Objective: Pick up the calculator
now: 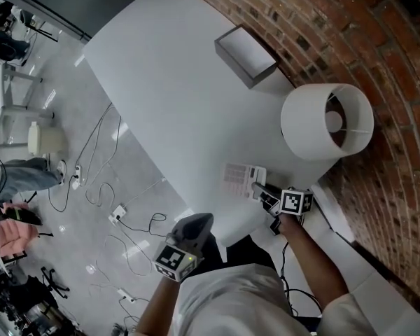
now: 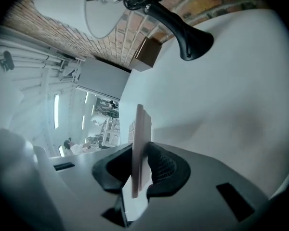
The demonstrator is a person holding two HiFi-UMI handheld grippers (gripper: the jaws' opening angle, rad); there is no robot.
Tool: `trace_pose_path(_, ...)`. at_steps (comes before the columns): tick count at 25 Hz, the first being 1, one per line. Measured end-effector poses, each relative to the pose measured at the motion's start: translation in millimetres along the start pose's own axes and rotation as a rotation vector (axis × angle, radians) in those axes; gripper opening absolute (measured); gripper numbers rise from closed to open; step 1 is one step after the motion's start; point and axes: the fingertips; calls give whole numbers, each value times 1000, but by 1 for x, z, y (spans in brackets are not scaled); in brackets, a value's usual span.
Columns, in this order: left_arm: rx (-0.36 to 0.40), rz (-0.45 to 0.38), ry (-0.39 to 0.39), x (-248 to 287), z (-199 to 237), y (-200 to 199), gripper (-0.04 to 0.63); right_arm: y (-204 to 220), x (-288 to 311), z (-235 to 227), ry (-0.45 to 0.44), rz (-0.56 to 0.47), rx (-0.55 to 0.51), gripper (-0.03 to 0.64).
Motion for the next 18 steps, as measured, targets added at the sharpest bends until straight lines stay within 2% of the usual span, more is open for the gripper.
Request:
trace_pose_path(4,-11,-7,-4,-18,7,-5,14,0,-8,28,24,-15,-13,86)
trace_pose_path(10,24,-26,20,-43,7,-26,14,2,-32,73,19,-96,-2,86)
trace_pose_path(15,93,-38,96,-71,13,-50,14,5,-50,122,34,-242,0,86)
trace_pose_path(18,109,-40,140,-92,22,-53,14,15,-59,152,54,-321,-8,86)
Point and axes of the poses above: the fingertips, and each gripper's own axes: x forward along the fingers, z to its left, y out of its underside, and after that the axes turned 13 degrees about -y, right-handed
